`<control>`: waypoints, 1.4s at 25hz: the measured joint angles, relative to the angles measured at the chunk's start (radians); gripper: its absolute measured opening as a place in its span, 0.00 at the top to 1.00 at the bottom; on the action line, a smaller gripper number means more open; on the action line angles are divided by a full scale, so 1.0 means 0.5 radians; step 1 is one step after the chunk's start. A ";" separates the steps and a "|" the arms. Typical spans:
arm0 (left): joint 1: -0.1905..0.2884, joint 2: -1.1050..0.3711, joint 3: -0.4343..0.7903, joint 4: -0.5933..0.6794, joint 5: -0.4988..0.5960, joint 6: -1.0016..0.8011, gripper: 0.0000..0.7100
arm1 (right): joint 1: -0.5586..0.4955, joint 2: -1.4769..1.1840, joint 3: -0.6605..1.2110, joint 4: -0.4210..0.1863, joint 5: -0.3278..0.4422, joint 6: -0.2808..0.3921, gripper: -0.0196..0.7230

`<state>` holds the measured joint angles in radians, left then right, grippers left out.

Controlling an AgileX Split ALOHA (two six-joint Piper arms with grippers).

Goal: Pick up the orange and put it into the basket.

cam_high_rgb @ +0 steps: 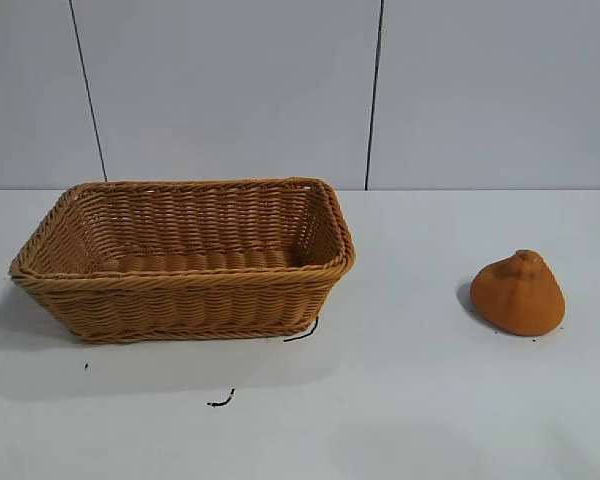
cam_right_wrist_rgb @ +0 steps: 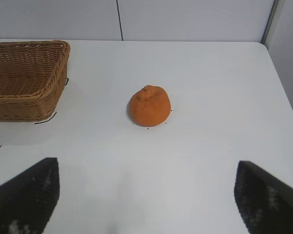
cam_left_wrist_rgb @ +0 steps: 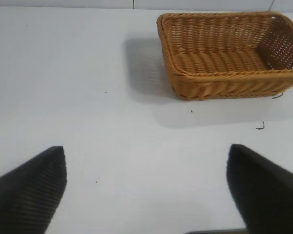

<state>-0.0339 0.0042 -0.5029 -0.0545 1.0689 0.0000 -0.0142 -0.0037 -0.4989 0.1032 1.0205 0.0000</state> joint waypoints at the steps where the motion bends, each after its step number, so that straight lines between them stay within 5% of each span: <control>1: 0.000 0.000 0.000 0.000 0.000 0.000 0.10 | 0.000 0.000 0.000 0.000 0.000 0.000 0.04; 11: 0.000 0.000 0.000 0.000 0.000 0.000 0.10 | 0.000 0.214 -0.155 -0.019 -0.046 0.000 0.04; 35: 0.000 0.000 0.000 0.000 0.000 0.000 0.10 | 0.000 3.225 -1.643 -0.015 0.027 -0.112 0.04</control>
<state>-0.0339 0.0042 -0.5029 -0.0545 1.0689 0.0000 -0.0142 1.6089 -1.3204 0.0957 1.0339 -0.0560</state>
